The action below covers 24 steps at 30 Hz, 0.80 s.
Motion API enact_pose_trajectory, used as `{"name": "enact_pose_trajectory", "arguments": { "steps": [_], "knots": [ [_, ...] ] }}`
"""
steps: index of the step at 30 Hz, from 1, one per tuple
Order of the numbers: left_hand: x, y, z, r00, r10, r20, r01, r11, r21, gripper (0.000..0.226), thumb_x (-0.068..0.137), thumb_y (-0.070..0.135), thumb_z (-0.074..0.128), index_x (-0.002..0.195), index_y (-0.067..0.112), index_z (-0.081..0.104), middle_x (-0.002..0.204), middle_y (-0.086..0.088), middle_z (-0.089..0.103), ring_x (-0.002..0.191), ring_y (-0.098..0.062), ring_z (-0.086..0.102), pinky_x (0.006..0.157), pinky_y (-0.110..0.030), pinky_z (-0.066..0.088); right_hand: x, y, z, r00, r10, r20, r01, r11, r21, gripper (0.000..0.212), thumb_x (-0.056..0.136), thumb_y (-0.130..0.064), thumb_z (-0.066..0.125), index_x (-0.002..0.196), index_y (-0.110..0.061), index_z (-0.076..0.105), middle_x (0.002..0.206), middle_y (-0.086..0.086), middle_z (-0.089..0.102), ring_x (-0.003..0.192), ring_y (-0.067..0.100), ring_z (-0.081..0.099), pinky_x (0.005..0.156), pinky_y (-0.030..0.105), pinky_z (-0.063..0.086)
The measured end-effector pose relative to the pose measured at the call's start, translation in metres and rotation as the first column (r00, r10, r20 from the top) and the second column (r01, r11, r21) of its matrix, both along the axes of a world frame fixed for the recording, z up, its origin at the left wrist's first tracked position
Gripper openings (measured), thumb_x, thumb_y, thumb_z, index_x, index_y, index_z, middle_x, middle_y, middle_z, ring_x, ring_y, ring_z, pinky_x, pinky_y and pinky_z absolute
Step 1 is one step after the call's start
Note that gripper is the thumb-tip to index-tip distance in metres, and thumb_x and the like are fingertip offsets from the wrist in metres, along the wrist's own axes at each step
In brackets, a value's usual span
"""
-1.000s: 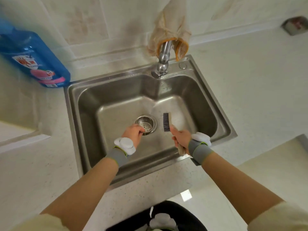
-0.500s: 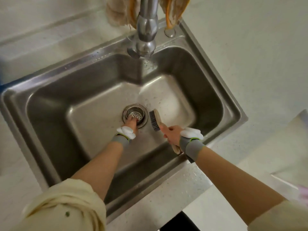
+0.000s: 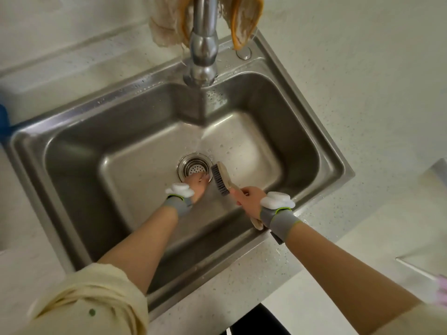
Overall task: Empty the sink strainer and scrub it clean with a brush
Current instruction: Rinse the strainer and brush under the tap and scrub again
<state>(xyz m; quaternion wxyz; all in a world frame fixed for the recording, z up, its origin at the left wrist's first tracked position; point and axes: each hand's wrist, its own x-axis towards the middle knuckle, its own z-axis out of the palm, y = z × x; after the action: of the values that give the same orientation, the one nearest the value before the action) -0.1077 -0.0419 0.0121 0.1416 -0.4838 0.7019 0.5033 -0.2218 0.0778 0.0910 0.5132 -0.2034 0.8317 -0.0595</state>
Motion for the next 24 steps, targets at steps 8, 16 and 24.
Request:
{"name": "enact_pose_trajectory", "arguments": {
  "steps": [8,16,24],
  "knots": [
    [0.017,0.008,0.117,0.620,0.677,-0.397,-0.667,0.721,0.187,0.017,0.086,0.008,0.060,0.102,0.011,0.054,0.078,0.004,0.053,0.079,-0.016,0.052,0.061,-0.009,0.042,0.013,-0.008,0.076,0.963,0.267,-0.019,-0.264,0.934,-0.241,0.047,0.088,-0.034,0.061,0.125,-0.009,0.045,0.103,0.009,0.061,0.090,0.023,0.056,0.084,0.035,0.045],
    [0.130,0.029,0.241,0.720,0.510,-0.470,-0.680,0.653,-0.334,0.026,0.085,0.020,0.063,0.107,0.008,0.059,0.098,-0.005,0.059,0.085,-0.015,0.053,0.082,-0.024,0.047,0.082,-0.038,0.167,0.867,0.479,-0.135,-0.462,0.673,-0.577,0.040,0.090,-0.016,0.060,0.126,-0.004,0.048,0.081,-0.003,0.051,0.081,0.016,0.049,0.054,0.006,0.038],
    [0.334,0.093,0.388,0.683,0.683,-0.258,-0.456,0.123,-0.881,0.047,0.088,0.048,0.041,0.113,0.013,0.058,0.113,-0.011,0.056,0.108,-0.029,0.051,0.095,-0.039,0.041,0.250,-0.091,0.300,0.431,0.733,-0.526,-0.758,-0.022,-0.652,0.043,0.090,-0.029,0.059,0.128,-0.012,0.047,0.107,0.006,0.060,0.096,0.026,0.060,0.082,0.029,0.043]
  ]
}}
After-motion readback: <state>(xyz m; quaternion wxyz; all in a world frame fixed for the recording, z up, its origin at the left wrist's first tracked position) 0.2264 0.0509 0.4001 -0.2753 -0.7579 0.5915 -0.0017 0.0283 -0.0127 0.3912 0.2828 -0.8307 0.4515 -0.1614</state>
